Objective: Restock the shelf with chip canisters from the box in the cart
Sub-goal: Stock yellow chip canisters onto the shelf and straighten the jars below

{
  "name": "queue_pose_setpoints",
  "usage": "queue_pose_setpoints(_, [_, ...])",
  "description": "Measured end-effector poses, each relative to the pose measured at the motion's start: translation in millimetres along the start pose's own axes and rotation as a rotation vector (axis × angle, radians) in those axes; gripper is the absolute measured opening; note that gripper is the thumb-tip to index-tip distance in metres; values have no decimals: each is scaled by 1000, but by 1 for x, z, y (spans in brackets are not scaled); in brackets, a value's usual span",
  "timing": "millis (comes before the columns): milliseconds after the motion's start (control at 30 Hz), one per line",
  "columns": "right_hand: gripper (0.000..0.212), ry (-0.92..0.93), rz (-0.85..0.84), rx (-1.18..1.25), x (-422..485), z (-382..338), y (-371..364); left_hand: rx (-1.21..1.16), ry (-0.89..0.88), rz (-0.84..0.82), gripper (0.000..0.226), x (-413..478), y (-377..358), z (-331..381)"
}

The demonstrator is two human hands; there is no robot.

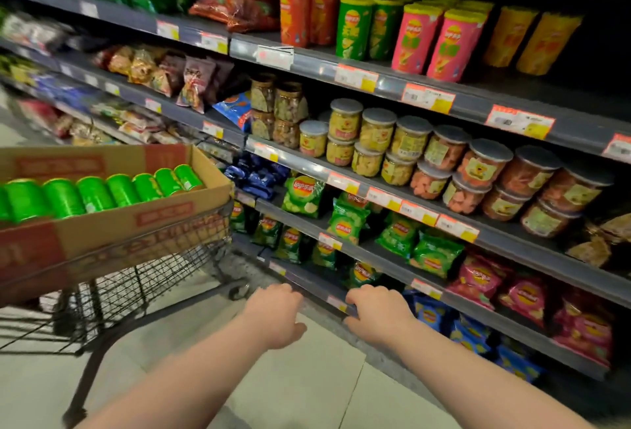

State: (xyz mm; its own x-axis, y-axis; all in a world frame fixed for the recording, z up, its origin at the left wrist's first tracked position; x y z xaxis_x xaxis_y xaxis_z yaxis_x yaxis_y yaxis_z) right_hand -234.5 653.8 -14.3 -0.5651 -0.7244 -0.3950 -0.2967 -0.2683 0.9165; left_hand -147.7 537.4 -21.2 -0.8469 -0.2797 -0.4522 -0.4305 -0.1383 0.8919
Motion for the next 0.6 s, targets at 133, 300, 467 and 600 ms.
queue_pose_setpoints(133, [35, 50, -15, -11, 25, -35, 9, -40, 45, 10, 51, -8, -2, -40])
queue_pose_setpoints(300, [36, 134, -22, -27, 73, -109, 25, -96, 119, 29, 50, -15, -4, -124])
queue_pose_setpoints(467, [37, 207, -33, -63, 129, -187, 45, -181, 185, 43, 48, -16, -9, -219])
queue_pose_setpoints(600, [41, 239, -9, -78, 176, -248, 61, -193, 226, 69, 47, -16, -4, -286])
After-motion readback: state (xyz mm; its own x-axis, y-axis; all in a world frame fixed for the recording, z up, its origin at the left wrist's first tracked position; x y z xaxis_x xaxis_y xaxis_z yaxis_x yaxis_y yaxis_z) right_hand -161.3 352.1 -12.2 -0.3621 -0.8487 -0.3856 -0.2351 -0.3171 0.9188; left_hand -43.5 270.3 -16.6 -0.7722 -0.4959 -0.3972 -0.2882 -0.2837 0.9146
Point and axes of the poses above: each hand's wrist, its own x-axis towards the middle knuckle, its own y-axis out of the back of the hand, z = x × y, the point moved 8 cm from there along x, towards the middle knuckle, and after that the axes turned 1 degree about y, right-handed, at the moved point
